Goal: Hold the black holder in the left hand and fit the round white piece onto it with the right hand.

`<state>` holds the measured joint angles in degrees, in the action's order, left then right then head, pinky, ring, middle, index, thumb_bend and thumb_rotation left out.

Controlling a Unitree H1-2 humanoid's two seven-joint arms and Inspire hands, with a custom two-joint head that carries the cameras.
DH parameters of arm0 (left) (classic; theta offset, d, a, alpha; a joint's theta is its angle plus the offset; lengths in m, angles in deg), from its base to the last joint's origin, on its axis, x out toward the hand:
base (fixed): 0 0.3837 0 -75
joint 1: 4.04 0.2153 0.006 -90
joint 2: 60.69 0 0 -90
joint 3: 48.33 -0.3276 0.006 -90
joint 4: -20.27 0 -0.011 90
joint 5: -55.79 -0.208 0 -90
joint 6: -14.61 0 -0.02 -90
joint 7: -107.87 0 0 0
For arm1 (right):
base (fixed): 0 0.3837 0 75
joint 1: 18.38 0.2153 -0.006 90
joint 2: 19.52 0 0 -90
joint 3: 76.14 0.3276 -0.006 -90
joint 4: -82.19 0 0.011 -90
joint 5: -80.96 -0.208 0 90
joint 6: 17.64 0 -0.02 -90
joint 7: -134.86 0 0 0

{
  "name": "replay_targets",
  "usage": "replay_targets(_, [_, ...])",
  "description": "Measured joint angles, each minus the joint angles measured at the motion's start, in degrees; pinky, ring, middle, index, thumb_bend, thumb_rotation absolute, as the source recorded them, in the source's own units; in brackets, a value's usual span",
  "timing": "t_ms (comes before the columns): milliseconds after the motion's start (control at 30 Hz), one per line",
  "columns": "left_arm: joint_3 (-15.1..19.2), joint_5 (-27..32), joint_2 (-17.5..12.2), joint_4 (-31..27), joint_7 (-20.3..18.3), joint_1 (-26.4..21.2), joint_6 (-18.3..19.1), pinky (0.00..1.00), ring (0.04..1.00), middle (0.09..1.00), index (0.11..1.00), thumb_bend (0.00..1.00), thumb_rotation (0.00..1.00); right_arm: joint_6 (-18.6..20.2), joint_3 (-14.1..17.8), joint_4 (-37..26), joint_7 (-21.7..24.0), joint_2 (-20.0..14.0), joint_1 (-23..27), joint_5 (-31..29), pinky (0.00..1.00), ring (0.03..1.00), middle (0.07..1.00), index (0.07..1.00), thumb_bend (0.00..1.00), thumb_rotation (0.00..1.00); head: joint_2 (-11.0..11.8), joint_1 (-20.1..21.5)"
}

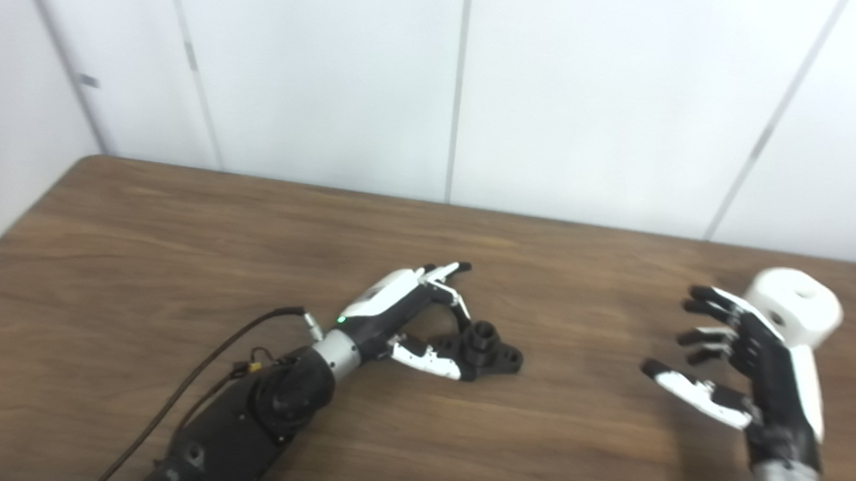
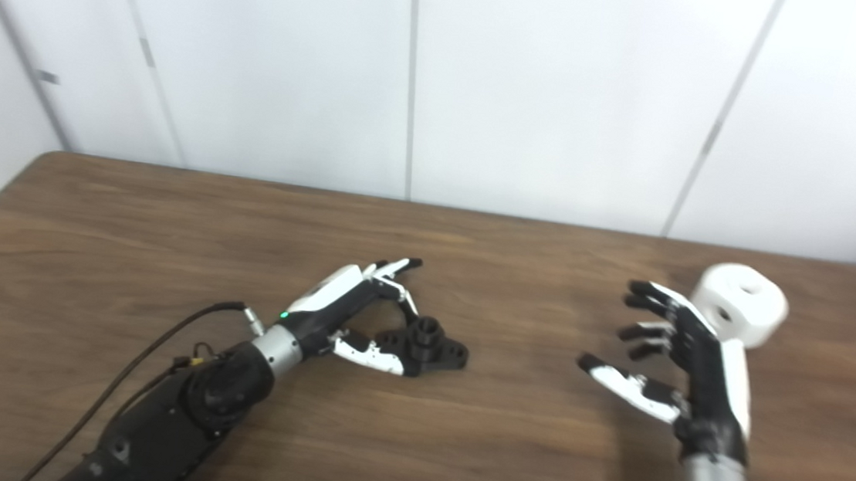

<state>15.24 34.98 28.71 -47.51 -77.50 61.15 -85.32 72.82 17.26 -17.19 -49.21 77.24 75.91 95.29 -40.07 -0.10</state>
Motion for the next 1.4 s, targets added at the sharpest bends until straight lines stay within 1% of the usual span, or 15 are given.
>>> replay_targets(133, [-0.8,-0.5,0.4,0.9,0.0,-0.5,-0.5,1.00,1.000,0.987,0.481,0.52,0.06,3.2,-0.3,-3.1,0.7,0.3,0.0,0.2,0.44,0.558,0.716,0.732,0.58,0.01,-0.2,0.9])
replay_targets(167, [-0.8,-0.7,0.4,0.9,0.0,-0.5,-0.5,1.00,1.000,0.984,0.481,0.52,0.06,4.3,-0.4,-4.6,1.3,0.1,0.1,0.4,0.44,0.565,0.724,0.738,0.58,0.02,0.0,4.1])
replay_targets(200, [-0.9,-1.2,0.4,0.9,0.1,-0.5,-0.5,1.00,1.000,0.981,0.481,0.52,0.06,5.3,-0.6,-5.5,2.1,-0.3,0.2,0.6,0.45,0.572,0.726,0.740,0.59,0.02,0.5,5.5])
replay_targets(300, [-1.0,-2.7,0.5,1.1,0.7,-0.5,-0.4,1.00,1.000,0.972,0.481,0.52,0.06,7.9,-1.4,-7.6,4.6,-2.9,1.4,2.1,0.45,0.583,0.724,0.728,0.63,0.06,1.4,7.5])
replay_targets(367, [-1.0,-3.4,0.6,1.2,1.4,-0.4,-0.4,1.00,1.000,0.968,0.481,0.52,0.06,9.5,-1.6,-8.7,5.8,-5.1,2.5,3.5,0.45,0.584,0.729,0.727,0.63,0.09,2.4,10.9])
replay_targets(400, [-1.0,-3.8,0.6,1.2,1.6,-0.3,-0.4,1.00,1.000,0.969,0.482,0.52,0.06,11.2,-1.7,-9.4,6.4,-6.0,3.1,4.9,0.45,0.587,0.732,0.729,0.64,0.10,3.6,14.9])
replay_targets(467, [-1.0,-4.0,0.5,1.2,2.2,-0.2,-0.4,1.00,1.000,0.968,0.482,0.52,0.06,14.0,-2.0,-11.2,8.1,-7.6,4.2,7.0,0.45,0.590,0.728,0.732,0.66,0.11,4.9,19.2])
replay_targets(567, [-1.0,-4.1,0.3,1.3,2.4,-0.2,-0.7,1.00,1.000,0.961,0.482,0.52,0.06,19.1,-3.1,-13.9,11.1,-10.6,7.2,11.7,0.47,0.602,0.731,0.735,0.66,0.10,6.3,23.6])
replay_targets(600, [-1.0,-4.1,0.3,1.7,2.6,-0.2,-1.2,1.00,1.000,0.956,0.482,0.52,0.06,20.4,-3.1,-14.6,11.6,-11.5,8.3,13.3,0.48,0.610,0.741,0.734,0.67,0.09,6.3,23.6])
replay_targets(733, [-0.9,-4.1,0.1,2.6,2.9,-0.3,-3.0,1.00,1.000,0.951,0.483,0.52,0.06,25.2,-3.8,-15.5,16.7,-16.6,13.5,20.5,0.53,0.677,0.778,0.748,0.69,0.17,9.6,29.9])
replay_targets(867, [-0.6,-4.0,-0.1,4.3,3.1,-0.5,-5.8,1.00,1.000,0.949,0.482,0.52,0.06,26.3,-4.1,-15.3,22.9,-22.3,17.9,30.5,0.65,0.798,0.835,0.767,0.71,0.21,12.2,34.0])
replay_targets(1000, [-0.2,-4.0,-0.2,5.7,3.1,-0.8,-8.0,1.00,1.000,0.948,0.482,0.52,0.05,26.3,-4.7,-11.7,27.4,-27.6,22.5,35.8,0.70,0.830,0.854,0.783,0.72,0.24,14.2,36.4])
replay_targets(1133, [0.1,-4.0,-0.3,6.3,3.1,-0.8,-9.3,1.00,1.000,0.950,0.482,0.52,0.05,26.3,-4.5,-8.7,32.0,-29.2,26.0,39.4,0.72,0.854,0.889,0.799,0.76,0.29,15.2,37.2])
replay_targets(1267, [0.4,-4.0,-0.3,6.9,3.0,-0.9,-10.6,1.00,1.000,0.948,0.482,0.52,0.05,26.3,-4.7,-5.0,38.3,-31.0,28.3,41.0,0.79,0.924,0.949,0.839,0.82,0.36,15.6,37.5])
replay_targets(1400, [0.8,-3.9,-0.4,6.9,2.7,-0.7,-11.0,1.00,1.000,0.946,0.482,0.52,0.05,26.3,-4.5,-4.4,49.2,-32.7,29.7,43.6,0.87,0.988,0.996,0.896,0.91,0.40,15.7,37.5])
